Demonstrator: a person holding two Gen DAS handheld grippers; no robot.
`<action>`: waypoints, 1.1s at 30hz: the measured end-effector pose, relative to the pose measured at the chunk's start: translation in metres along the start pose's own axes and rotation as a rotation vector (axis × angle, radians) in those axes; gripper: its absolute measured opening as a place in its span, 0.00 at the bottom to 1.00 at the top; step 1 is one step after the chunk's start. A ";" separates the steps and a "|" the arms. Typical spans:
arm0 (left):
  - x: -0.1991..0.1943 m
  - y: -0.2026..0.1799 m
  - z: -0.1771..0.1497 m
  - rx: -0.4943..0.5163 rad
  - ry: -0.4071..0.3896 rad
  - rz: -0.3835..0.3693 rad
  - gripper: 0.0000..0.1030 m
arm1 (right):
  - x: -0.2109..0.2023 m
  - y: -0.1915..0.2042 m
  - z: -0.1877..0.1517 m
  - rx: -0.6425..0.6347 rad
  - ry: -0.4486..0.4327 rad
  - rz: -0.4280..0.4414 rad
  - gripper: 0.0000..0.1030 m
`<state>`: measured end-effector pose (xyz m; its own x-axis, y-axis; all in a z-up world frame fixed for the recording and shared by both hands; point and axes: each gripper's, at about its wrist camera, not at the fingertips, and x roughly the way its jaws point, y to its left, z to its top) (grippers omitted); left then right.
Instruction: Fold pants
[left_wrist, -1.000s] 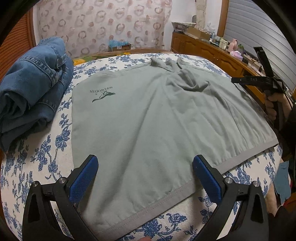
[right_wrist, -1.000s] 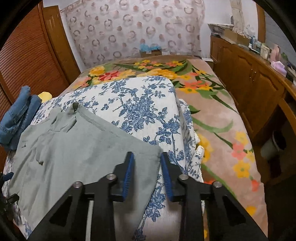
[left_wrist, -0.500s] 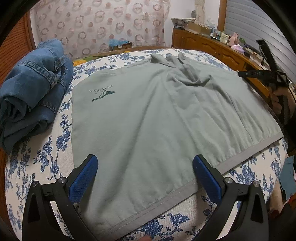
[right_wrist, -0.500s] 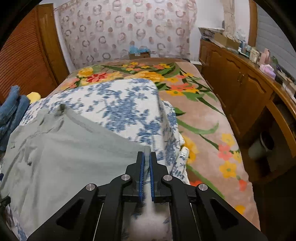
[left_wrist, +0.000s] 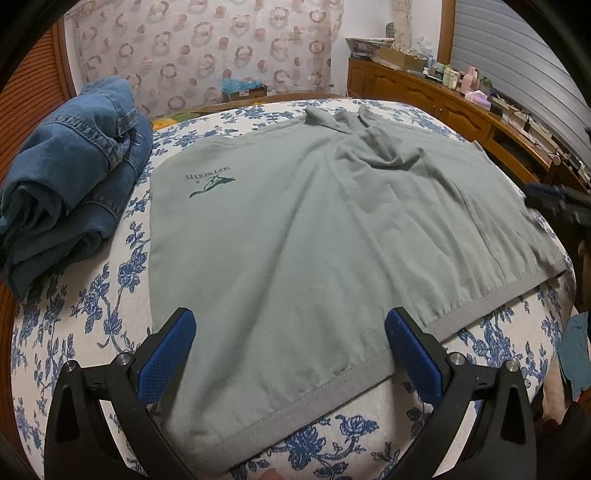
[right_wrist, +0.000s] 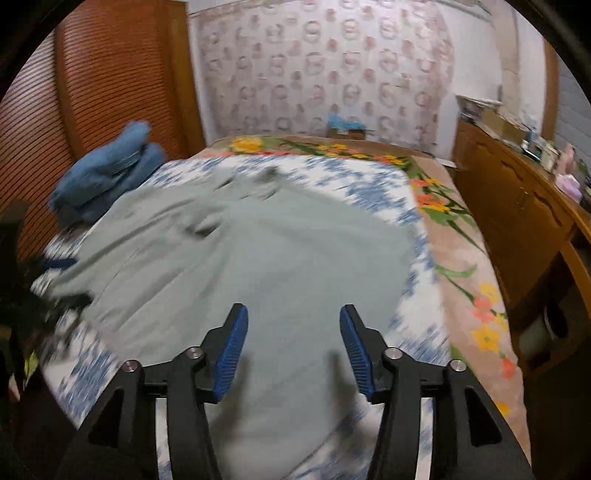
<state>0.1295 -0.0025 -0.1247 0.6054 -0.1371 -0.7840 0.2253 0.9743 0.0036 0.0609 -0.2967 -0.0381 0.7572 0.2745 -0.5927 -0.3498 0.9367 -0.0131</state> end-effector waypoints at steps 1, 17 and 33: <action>-0.001 0.000 -0.001 -0.002 0.000 0.002 1.00 | -0.005 0.007 -0.008 -0.004 0.003 0.005 0.56; -0.053 0.051 -0.031 -0.135 -0.086 0.003 0.99 | -0.024 0.030 -0.038 0.019 0.051 -0.003 0.57; -0.052 0.052 -0.050 -0.114 -0.070 0.017 0.44 | -0.021 0.034 -0.044 0.005 0.020 -0.018 0.60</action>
<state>0.0716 0.0646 -0.1154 0.6610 -0.1285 -0.7393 0.1285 0.9901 -0.0572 0.0090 -0.2806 -0.0617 0.7518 0.2534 -0.6087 -0.3338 0.9424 -0.0201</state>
